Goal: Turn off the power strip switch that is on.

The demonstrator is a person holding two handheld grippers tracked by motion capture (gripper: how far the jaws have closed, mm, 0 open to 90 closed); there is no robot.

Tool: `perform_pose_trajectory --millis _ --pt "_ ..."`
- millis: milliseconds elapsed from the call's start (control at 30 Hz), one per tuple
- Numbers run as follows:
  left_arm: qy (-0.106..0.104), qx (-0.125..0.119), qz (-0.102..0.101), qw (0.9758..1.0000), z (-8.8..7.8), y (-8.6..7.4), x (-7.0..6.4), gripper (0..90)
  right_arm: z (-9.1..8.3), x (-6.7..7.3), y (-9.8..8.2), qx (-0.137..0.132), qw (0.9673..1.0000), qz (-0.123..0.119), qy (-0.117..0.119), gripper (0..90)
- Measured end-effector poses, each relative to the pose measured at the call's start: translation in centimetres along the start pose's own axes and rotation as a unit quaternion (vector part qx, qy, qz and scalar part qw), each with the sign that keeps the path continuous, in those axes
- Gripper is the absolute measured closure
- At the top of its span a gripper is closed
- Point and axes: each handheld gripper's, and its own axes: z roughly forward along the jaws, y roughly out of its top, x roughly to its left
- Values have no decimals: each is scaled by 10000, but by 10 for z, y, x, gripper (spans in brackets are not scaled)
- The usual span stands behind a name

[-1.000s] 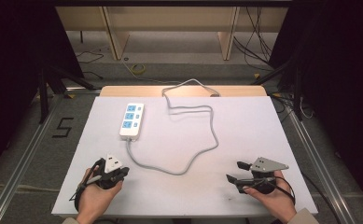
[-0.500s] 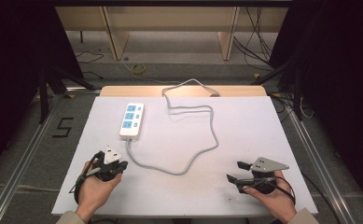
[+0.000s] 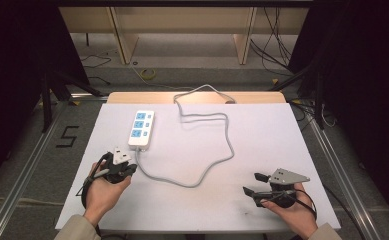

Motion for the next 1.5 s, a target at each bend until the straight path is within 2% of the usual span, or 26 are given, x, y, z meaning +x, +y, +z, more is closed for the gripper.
perform_pose_trajectory --millis 400,700,1500 --pt "92 40 27 9999 7 12 7 897 0 0 0 -6 10000 -14 2 331" --pt "163 122 173 9996 13 18 14 897 0 0 0 0 10000 -25 -3 331" --pt "237 281 192 9991 31 43 32 897 1 0 0 13 10000 -12 -10 331"
